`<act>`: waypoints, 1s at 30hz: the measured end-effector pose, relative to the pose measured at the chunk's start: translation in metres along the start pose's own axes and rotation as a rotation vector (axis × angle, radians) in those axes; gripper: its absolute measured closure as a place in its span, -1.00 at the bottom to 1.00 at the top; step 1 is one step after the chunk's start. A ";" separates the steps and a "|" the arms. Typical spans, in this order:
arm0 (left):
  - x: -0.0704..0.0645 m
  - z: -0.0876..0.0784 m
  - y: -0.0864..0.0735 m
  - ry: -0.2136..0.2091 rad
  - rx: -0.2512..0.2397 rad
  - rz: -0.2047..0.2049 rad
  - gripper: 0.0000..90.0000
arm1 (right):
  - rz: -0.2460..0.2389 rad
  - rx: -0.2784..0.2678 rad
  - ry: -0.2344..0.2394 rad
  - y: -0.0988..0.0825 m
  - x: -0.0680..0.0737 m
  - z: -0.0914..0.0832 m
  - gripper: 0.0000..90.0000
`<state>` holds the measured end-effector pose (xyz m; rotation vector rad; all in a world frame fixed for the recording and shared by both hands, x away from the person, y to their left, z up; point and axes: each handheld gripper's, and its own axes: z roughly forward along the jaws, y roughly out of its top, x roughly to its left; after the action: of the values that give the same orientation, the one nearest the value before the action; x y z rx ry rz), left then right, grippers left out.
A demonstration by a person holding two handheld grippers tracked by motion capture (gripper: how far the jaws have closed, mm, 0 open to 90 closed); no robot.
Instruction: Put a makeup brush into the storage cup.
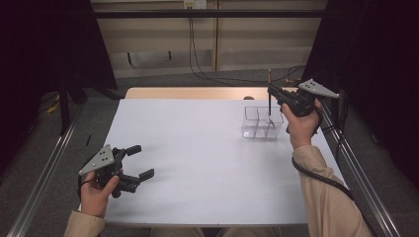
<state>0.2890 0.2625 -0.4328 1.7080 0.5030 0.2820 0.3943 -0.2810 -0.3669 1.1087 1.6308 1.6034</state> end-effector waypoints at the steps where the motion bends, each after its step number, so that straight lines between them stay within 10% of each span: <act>1: 0.000 0.000 0.000 -0.001 0.000 0.000 -0.94 | -0.001 -0.002 0.000 0.000 0.000 0.000 0.87; 30: 0.000 0.000 0.000 0.001 -0.003 -0.001 -0.94 | 0.003 0.023 -0.044 -0.012 -0.013 -0.004 0.87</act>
<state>0.2891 0.2629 -0.4329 1.7050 0.5043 0.2827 0.3951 -0.2934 -0.3804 1.1503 1.6243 1.5548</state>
